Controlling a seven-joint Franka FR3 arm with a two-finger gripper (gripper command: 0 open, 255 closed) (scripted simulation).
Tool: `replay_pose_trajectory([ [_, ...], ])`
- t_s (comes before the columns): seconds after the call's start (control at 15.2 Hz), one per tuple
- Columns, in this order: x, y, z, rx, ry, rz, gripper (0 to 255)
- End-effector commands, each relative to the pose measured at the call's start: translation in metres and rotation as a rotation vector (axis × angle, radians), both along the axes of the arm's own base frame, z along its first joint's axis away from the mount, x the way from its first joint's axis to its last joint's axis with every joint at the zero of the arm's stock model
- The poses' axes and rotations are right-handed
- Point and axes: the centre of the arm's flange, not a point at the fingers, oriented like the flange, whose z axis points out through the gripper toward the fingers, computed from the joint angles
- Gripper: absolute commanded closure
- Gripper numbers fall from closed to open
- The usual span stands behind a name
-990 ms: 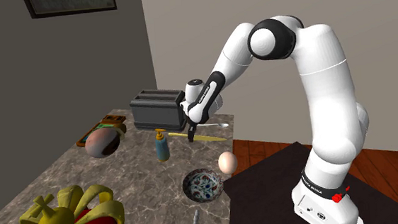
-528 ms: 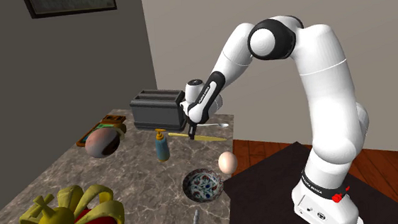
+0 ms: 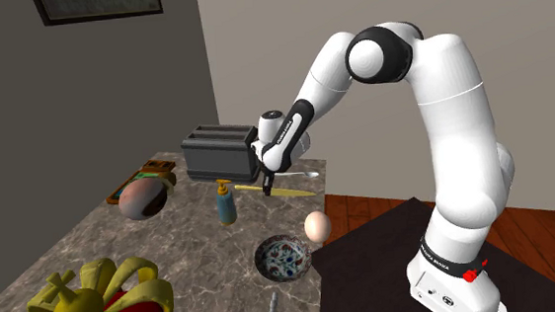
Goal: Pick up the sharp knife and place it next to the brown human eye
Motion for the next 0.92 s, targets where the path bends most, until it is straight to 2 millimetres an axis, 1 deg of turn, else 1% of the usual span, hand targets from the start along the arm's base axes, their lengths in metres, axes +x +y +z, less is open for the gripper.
replay_pose_trajectory([
  [0.0,-0.009,-0.002,0.01,-0.023,-0.01,-0.001,0],
  [0.2,-0.035,-0.006,0.038,-0.091,-0.041,-0.003,0],
  [0.26,-0.036,-0.006,0.039,-0.094,-0.042,-0.003,0],
  [0.66,-0.03,-0.008,0.008,-0.094,-0.042,-0.003,0],
  [0.73,-0.028,-0.009,0.0,-0.094,-0.042,-0.003,0],
  [0.86,-0.028,-0.009,0.0,-0.094,-0.042,-0.003,0],
])
